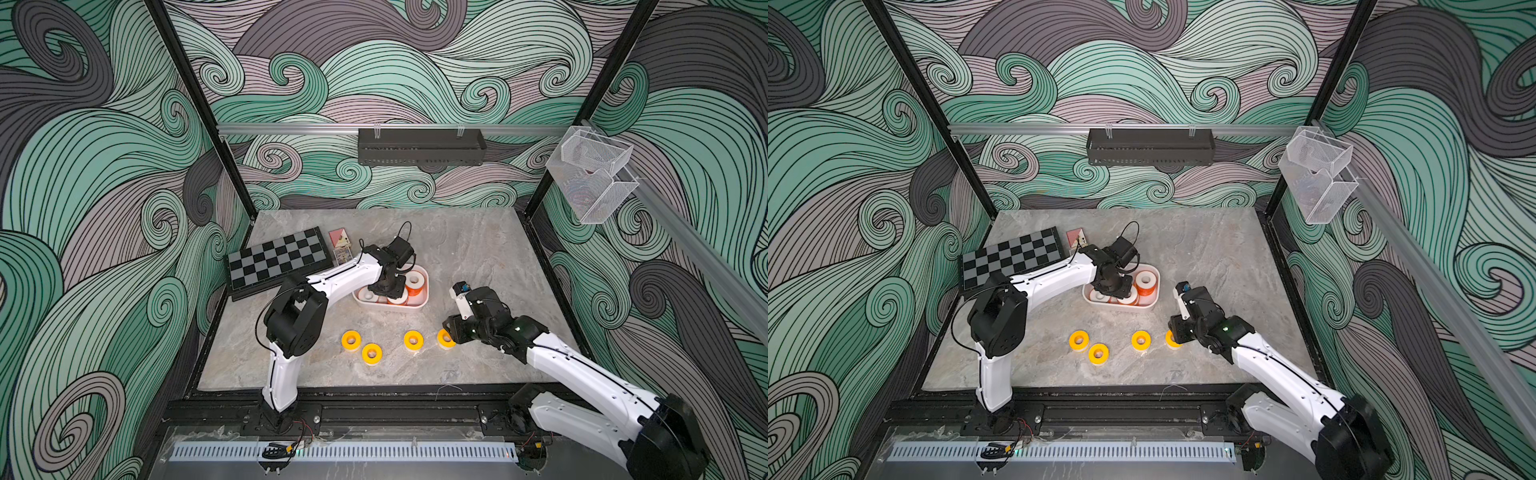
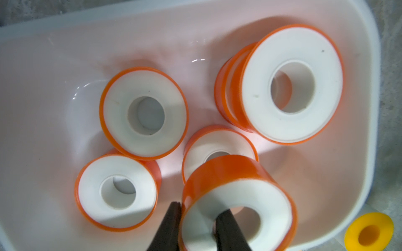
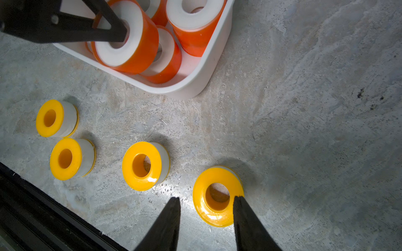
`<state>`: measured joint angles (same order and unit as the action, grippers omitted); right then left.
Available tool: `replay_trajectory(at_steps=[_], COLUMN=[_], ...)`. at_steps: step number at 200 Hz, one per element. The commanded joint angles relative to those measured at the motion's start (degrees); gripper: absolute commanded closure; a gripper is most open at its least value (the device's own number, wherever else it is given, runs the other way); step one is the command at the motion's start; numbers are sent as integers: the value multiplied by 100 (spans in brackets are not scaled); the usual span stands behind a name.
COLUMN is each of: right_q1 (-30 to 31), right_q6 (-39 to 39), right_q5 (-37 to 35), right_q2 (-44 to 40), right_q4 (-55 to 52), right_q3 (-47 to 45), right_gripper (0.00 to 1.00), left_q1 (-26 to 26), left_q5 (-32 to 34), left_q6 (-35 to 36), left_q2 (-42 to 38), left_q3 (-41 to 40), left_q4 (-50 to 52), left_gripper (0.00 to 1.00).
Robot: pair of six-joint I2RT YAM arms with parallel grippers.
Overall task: Put the sealing tape into the storage box
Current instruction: Place the sealing tape in the storage box.
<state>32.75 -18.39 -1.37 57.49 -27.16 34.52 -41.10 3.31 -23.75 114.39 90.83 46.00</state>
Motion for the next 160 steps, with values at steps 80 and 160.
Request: replay_trajectory(at_steps=[80, 160], right_q1=[-20, -20], right_q6=[15, 13], right_q5=[54, 61], right_q2=[-19, 0], right_q4=[55, 54], right_q3=[-33, -19], right_gripper=[56, 55], left_q1=[21, 48], left_q5=[-92, 90], left_q6=[139, 151], left_q2=[754, 558], left_q3=[329, 418], left_q4=[133, 363], left_gripper=[69, 70])
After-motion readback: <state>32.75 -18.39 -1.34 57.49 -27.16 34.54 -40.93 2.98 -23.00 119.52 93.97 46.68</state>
